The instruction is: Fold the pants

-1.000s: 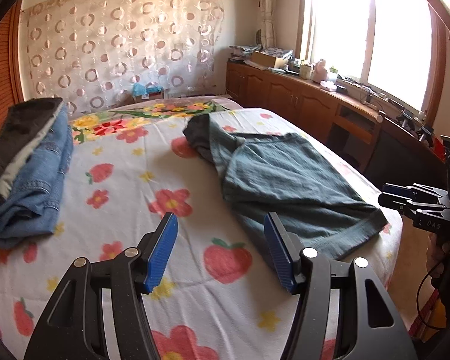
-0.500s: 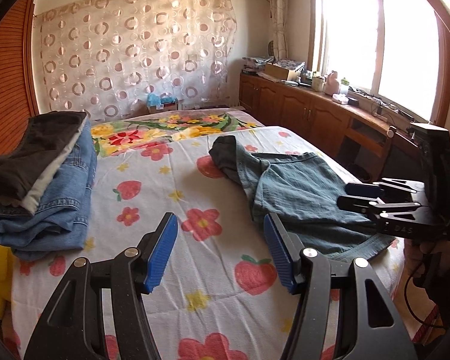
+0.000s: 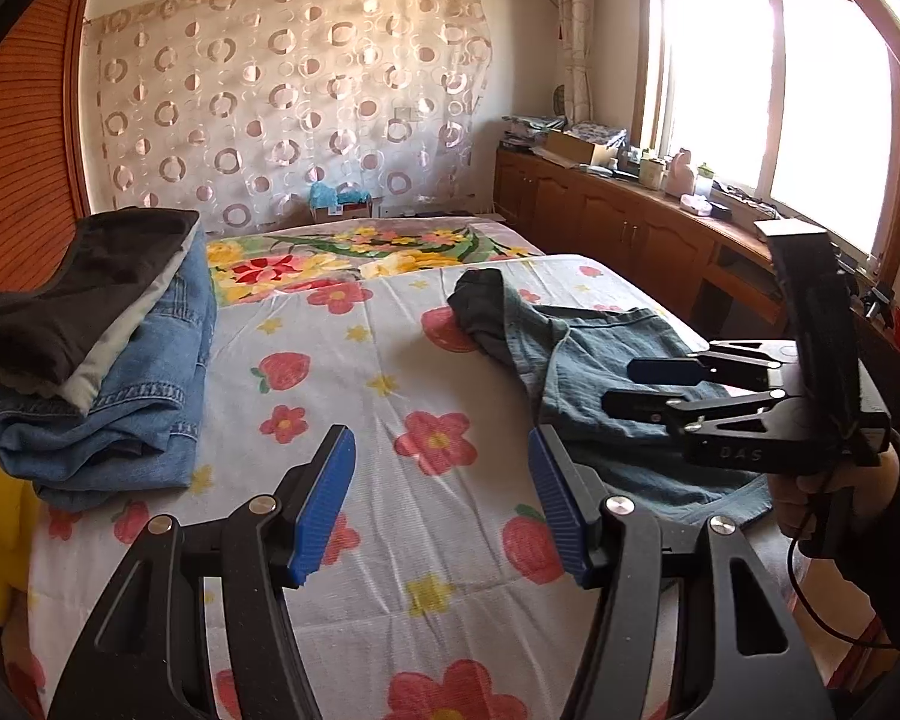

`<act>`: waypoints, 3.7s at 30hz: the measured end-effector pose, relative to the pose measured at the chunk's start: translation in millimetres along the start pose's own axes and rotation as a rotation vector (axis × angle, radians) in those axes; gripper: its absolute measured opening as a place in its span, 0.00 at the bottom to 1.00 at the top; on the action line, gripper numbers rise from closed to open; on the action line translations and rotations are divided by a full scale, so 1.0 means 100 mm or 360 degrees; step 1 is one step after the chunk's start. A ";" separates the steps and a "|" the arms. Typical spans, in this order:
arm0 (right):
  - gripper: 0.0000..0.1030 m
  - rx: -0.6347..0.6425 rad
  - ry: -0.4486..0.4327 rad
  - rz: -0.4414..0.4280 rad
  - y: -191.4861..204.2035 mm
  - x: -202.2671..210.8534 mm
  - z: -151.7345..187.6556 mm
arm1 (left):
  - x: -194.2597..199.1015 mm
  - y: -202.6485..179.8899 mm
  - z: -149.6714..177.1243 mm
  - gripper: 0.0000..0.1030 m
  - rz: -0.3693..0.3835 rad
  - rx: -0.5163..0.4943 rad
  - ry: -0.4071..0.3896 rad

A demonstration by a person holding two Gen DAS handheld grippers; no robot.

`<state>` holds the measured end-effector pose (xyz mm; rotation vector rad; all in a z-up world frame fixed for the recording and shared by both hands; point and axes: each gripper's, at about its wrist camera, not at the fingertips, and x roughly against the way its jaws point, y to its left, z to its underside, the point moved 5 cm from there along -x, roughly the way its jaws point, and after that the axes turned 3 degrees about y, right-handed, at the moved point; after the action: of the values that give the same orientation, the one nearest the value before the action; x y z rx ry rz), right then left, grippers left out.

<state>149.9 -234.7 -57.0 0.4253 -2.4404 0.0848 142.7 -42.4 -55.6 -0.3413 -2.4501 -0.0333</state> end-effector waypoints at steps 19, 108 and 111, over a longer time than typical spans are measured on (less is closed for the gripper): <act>0.09 0.0214 0.0144 -0.0048 0.24 -0.48 -0.15 | -0.05 0.06 0.10 0.59 0.0002 0.0027 0.0034; 0.02 -0.0412 0.0054 0.0488 -1.13 -0.38 -0.36 | -0.78 -0.66 0.45 0.60 0.0099 -0.0200 0.0381; 0.02 -0.0468 0.0047 0.0496 -1.23 -0.38 -0.34 | -0.77 -0.67 0.46 0.60 0.0098 -0.0199 0.0380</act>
<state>237.8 -334.6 -59.1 -0.0864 -2.4208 -0.1333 155.6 -120.1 -134.6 -0.4416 -2.2050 -0.1903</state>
